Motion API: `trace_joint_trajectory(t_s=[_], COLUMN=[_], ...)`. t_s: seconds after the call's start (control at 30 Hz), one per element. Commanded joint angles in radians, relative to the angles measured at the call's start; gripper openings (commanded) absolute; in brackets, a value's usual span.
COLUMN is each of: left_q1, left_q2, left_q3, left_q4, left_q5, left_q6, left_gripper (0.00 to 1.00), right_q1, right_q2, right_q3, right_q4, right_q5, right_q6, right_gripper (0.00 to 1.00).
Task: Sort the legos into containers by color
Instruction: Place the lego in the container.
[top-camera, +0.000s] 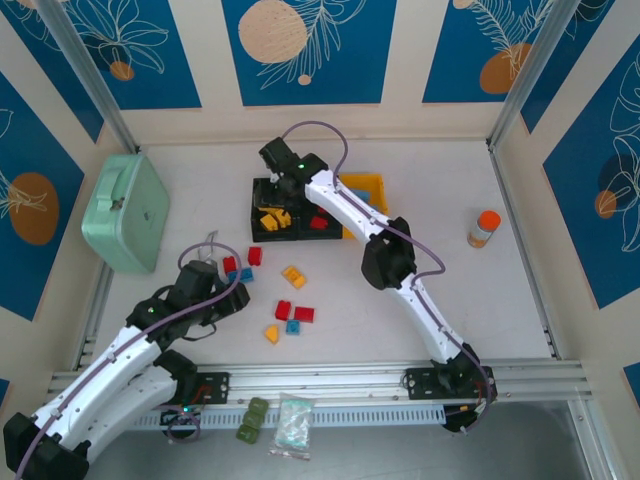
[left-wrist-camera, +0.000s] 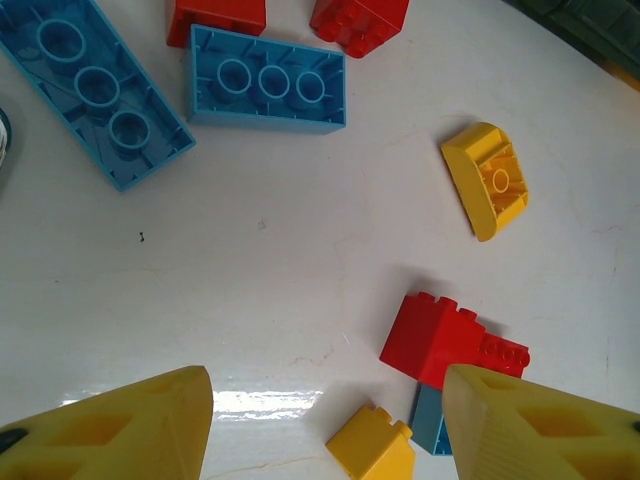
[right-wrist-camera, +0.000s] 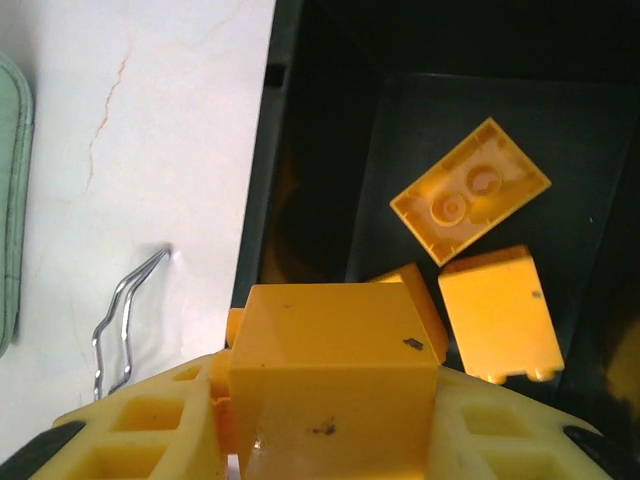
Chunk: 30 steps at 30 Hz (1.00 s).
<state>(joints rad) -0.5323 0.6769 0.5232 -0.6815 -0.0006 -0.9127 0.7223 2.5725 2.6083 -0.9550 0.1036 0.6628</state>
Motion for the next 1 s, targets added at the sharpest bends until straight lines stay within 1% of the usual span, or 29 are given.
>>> trace_joint_trajectory(t_s=[0.0, 0.1, 0.23, 0.3, 0.37, 0.5, 0.6, 0.67, 0.83, 0.97], left_q1=[0.011, 0.011, 0.011, 0.012, 0.011, 0.011, 0.011, 0.012, 0.011, 0.010], left_q2=[-0.008, 0.001, 0.032, 0.047, 0.060, 0.090, 0.105, 0.110, 0.136, 0.165], left_q3=[-0.003, -0.002, 0.006, 0.012, 0.019, 0.036, 0.053, 0.059, 0.081, 0.105], left_q4=[-0.013, -0.005, 0.008, 0.013, 0.021, 0.036, 0.030, 0.027, 0.018, -0.002], left_q5=[0.017, 0.020, 0.027, 0.027, 0.026, 0.024, 0.018, 0.012, 0.001, -0.017], left_q6=[-0.012, -0.012, -0.007, -0.004, -0.002, 0.004, 0.013, 0.019, 0.038, 0.055], left_gripper=[0.62, 0.62, 0.62, 0.62, 0.62, 0.62, 0.62, 0.62, 0.62, 0.63], right_q1=[-0.016, -0.029, -0.032, -0.029, -0.027, -0.025, -0.018, -0.014, -0.011, -0.009], right_q2=[0.028, 0.026, -0.004, -0.036, -0.078, -0.184, -0.284, -0.371, -0.620, -0.775], right_q3=[0.052, 0.054, 0.062, 0.048, 0.016, -0.083, -0.204, -0.326, -0.704, -0.927], right_q4=[-0.032, -0.013, -0.015, -0.016, -0.013, 0.003, 0.026, 0.072, 0.241, 0.313], right_q5=[-0.042, -0.053, -0.058, -0.053, -0.049, -0.039, -0.020, -0.020, -0.046, -0.071], right_q6=[0.015, 0.029, 0.007, -0.010, -0.022, -0.050, -0.075, -0.083, -0.083, -0.084], right_gripper=[0.41, 0.44, 0.52, 0.55, 0.58, 0.59, 0.59, 0.59, 0.59, 0.59])
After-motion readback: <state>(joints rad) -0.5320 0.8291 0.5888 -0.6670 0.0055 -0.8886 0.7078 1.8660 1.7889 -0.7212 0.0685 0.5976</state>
